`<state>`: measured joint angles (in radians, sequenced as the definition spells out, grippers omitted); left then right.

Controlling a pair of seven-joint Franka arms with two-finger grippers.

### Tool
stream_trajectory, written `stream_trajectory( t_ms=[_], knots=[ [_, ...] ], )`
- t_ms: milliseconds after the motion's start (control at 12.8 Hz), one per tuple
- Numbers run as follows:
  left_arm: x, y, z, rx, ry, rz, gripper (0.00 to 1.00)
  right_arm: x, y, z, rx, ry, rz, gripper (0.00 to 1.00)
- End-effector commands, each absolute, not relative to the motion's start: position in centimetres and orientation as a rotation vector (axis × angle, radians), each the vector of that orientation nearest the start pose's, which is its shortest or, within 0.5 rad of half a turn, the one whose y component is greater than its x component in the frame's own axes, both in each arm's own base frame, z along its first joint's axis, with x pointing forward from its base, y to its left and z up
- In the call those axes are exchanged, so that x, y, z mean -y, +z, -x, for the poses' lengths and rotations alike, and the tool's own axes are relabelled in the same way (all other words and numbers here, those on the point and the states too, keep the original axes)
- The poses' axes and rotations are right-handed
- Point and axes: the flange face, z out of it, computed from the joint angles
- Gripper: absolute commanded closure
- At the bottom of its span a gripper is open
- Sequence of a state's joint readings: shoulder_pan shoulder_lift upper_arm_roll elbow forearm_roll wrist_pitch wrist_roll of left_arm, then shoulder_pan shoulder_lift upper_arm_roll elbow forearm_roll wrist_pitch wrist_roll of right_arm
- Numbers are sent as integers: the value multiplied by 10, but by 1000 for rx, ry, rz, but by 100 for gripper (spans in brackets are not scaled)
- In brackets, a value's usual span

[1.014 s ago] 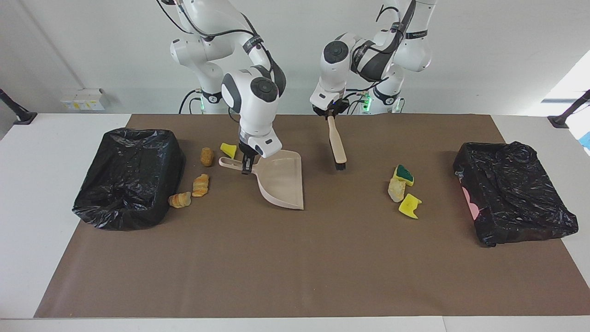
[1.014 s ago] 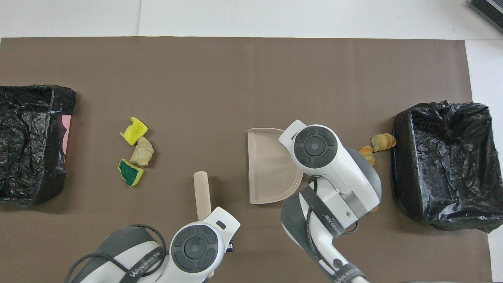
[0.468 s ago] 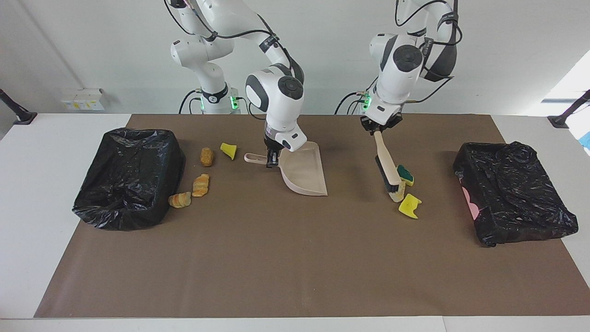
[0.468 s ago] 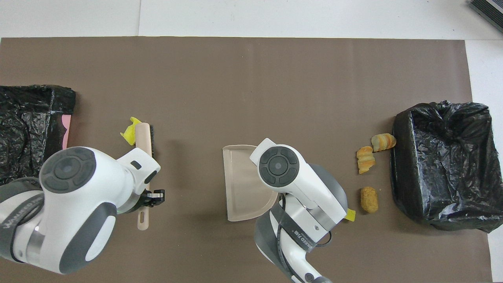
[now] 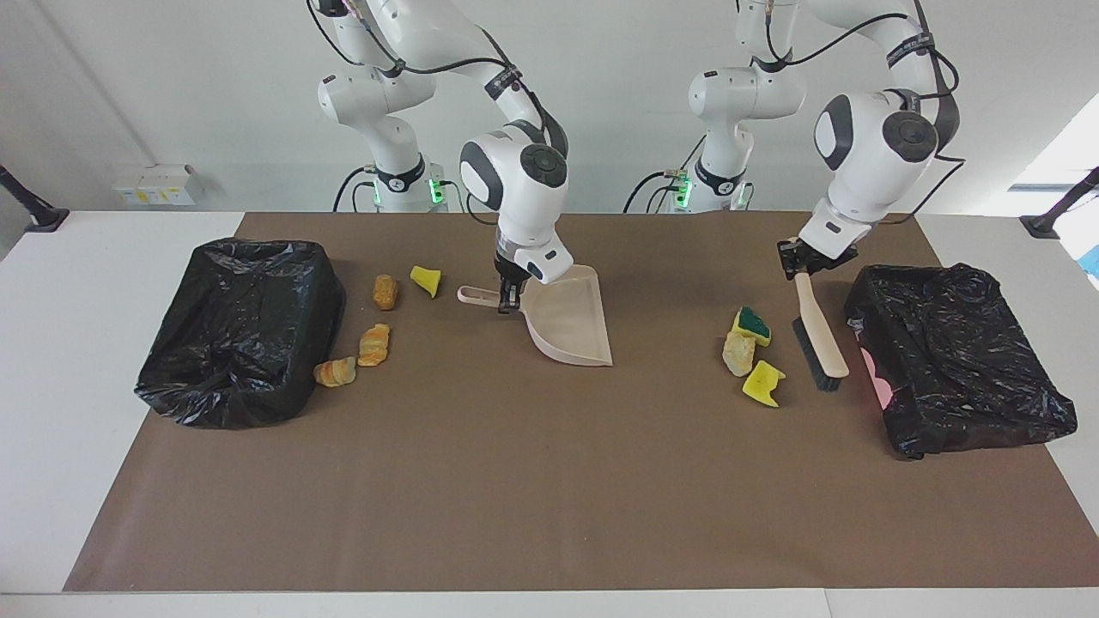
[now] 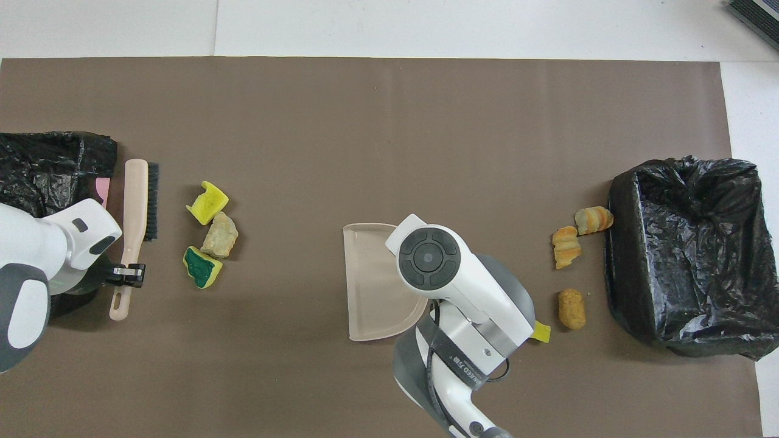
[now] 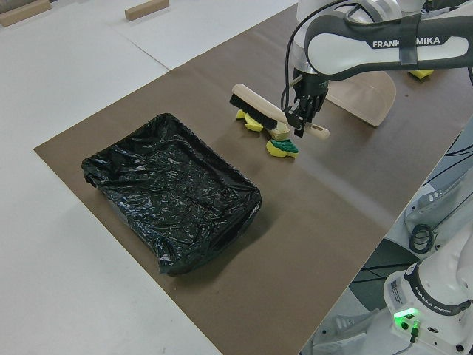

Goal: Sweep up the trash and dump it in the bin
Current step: 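Sweep the sponge pieces with the left gripper's brush toward the dustpan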

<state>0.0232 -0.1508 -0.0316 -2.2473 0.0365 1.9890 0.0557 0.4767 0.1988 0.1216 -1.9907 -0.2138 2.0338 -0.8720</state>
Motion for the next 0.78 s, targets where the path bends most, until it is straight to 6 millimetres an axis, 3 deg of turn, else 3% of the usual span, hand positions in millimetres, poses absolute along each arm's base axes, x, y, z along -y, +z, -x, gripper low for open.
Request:
stream_trajectory(
  t_ms=[0,234,312,702],
  knots=[
    [-1,391,-514,-200,173,3051,100,-315,350,-482,-2106,-233,-2150,100],
    [8,364,-493,-217,270,3044,100,-315,351,-482,-2106,-227,-2135,100],
    [13,364,-484,-233,278,3040,100,-320,352,-480,-2115,-213,-2116,100],
    [91,354,-441,-355,312,3016,100,-326,353,-476,-2120,-195,-2049,100]
  ],
)
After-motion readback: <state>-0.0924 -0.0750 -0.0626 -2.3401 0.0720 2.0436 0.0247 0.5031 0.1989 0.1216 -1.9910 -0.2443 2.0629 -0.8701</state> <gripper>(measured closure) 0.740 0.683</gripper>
